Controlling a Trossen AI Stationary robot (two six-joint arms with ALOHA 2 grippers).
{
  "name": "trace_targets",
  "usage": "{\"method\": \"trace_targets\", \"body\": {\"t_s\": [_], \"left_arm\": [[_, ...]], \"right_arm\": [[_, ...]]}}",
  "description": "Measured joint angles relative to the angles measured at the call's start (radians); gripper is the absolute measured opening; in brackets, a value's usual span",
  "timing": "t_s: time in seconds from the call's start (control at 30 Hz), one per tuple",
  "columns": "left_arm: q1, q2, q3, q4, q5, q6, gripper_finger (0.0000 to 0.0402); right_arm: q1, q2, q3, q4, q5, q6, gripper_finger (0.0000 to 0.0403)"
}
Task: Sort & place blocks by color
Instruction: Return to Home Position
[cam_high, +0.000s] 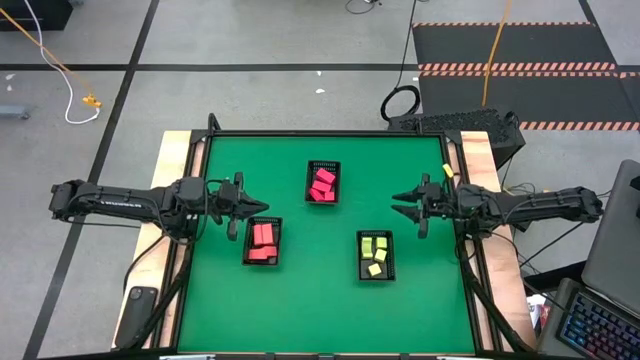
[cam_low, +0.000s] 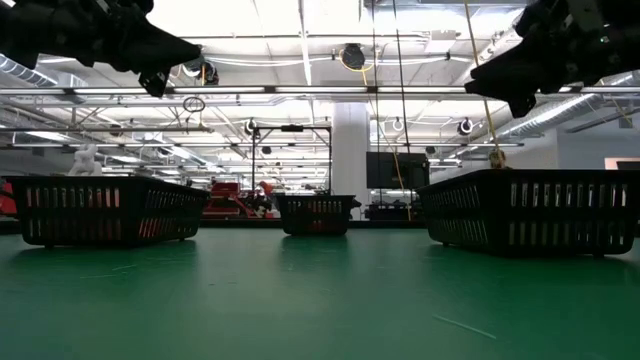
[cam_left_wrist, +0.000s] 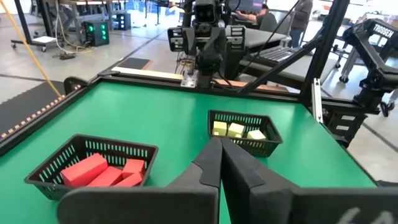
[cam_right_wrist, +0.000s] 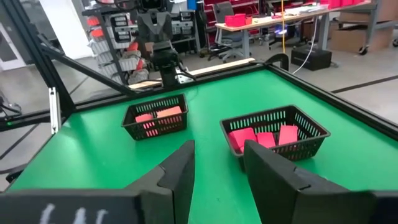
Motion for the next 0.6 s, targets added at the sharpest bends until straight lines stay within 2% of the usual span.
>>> {"method": "trace_targets", "body": {"t_s": [0.13,0.37,0.6], "left_arm": [[0.0,0.0,0.0,0.001,0.002,-0.028,0.0006],[-0.009,0.001,0.0,-0.038,0.027,-0.09,0.0039],[-0.021,-0.002,0.0,-0.009,0.036,-0.064,0.0061]], "right_arm": [[0.0,0.0,0.009,0.0,0.0,0.007,0.013],[0.0,0.0,0.009,-0.012,-0.011,0.004,0.013],[0.0,0.0,0.009,-0.012,-0.023,-0.046,0.013]]}}
